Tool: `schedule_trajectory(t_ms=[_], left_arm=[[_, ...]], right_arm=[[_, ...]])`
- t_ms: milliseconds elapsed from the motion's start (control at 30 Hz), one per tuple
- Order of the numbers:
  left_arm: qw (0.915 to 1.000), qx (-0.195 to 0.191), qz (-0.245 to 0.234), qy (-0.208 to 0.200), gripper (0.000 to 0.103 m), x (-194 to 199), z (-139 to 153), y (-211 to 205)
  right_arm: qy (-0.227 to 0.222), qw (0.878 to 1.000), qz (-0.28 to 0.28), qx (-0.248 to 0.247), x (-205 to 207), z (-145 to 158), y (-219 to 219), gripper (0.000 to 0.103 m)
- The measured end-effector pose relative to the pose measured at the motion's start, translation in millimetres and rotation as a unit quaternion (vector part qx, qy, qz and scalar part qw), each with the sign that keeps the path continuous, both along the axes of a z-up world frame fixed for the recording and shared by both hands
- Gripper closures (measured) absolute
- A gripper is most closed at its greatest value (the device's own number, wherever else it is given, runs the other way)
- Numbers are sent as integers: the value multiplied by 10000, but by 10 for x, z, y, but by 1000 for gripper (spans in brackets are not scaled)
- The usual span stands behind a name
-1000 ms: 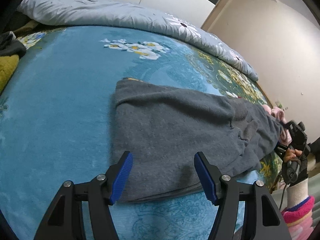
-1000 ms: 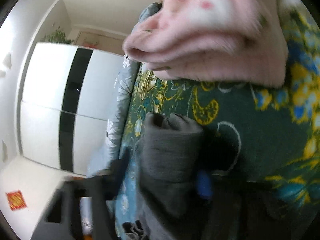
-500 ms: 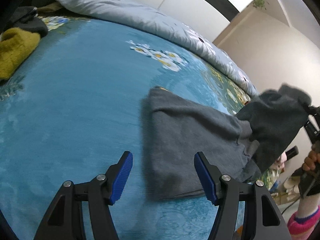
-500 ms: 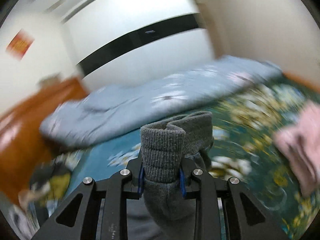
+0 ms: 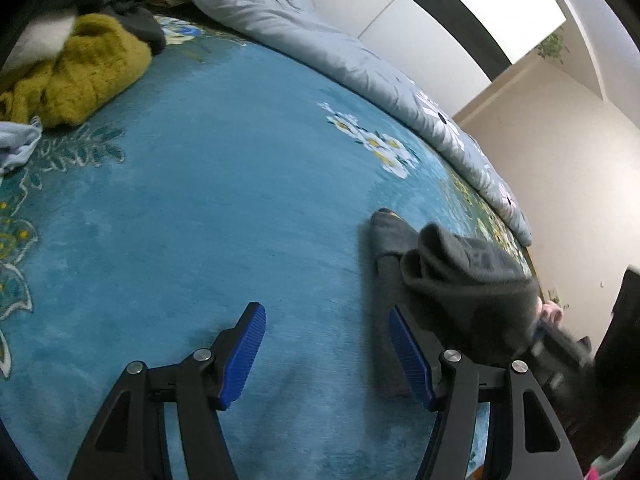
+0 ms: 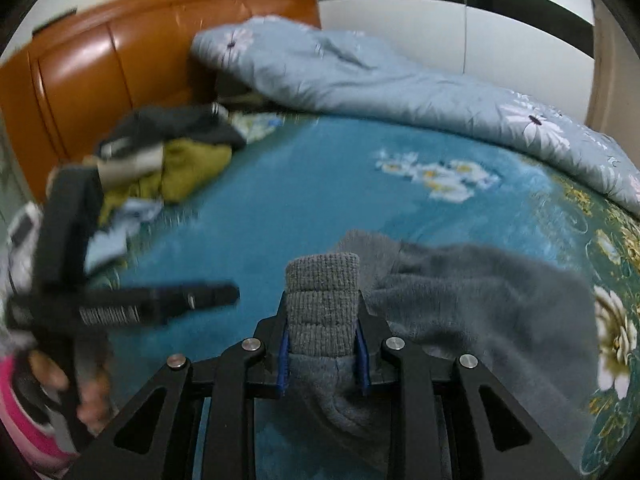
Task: Fold clothes
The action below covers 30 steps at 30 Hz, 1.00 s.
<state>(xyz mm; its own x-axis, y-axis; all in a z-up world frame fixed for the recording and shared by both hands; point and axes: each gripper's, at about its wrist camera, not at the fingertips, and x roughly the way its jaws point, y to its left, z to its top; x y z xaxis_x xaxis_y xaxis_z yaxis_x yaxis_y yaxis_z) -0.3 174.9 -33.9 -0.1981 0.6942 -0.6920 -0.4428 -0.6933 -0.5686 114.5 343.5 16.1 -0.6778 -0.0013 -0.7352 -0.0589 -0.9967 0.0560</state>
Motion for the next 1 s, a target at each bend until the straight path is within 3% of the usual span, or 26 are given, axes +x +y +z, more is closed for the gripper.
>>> schedule_trajectory(t_ms=[67, 200, 367, 467, 567, 700, 733, 833, 1000], left_arm=[[10000, 55, 1, -73, 35, -11, -3, 10], [9996, 190, -178, -97, 35, 23, 43, 79], [9972, 381, -632, -152, 34, 146, 102, 237], [9933, 536, -953, -384, 34, 205, 66, 389], [9901, 526, -1176, -560, 34, 271, -12, 569], [9909, 369, -1273, -237, 37, 411, -14, 692], [9909, 371, -1285, -131, 52, 431, -2, 710], [9911, 360, -1282, 80, 80, 450, 52, 743], [9874, 687, -1278, 630, 86, 339, 397, 716]], right_arm=[[-164, 9997, 90, 166, 33, -84, -103, 70], [-403, 9982, 435, 82, 121, -143, -185, 48], [-22, 9979, 424, -493, 411, 19, -3, 43], [281, 9973, -234, -630, 695, 140, 319, 40], [518, 9882, -1089, -947, 1055, 187, 727, 39], [712, 9723, -1755, -1372, 1431, 133, 1049, 38], [730, 9688, -1878, -1446, 1497, 103, 1097, 38], [793, 9565, -2189, -1757, 1665, 1, 1231, 37], [918, 9484, -2286, -1998, 1702, -24, 1294, 37]])
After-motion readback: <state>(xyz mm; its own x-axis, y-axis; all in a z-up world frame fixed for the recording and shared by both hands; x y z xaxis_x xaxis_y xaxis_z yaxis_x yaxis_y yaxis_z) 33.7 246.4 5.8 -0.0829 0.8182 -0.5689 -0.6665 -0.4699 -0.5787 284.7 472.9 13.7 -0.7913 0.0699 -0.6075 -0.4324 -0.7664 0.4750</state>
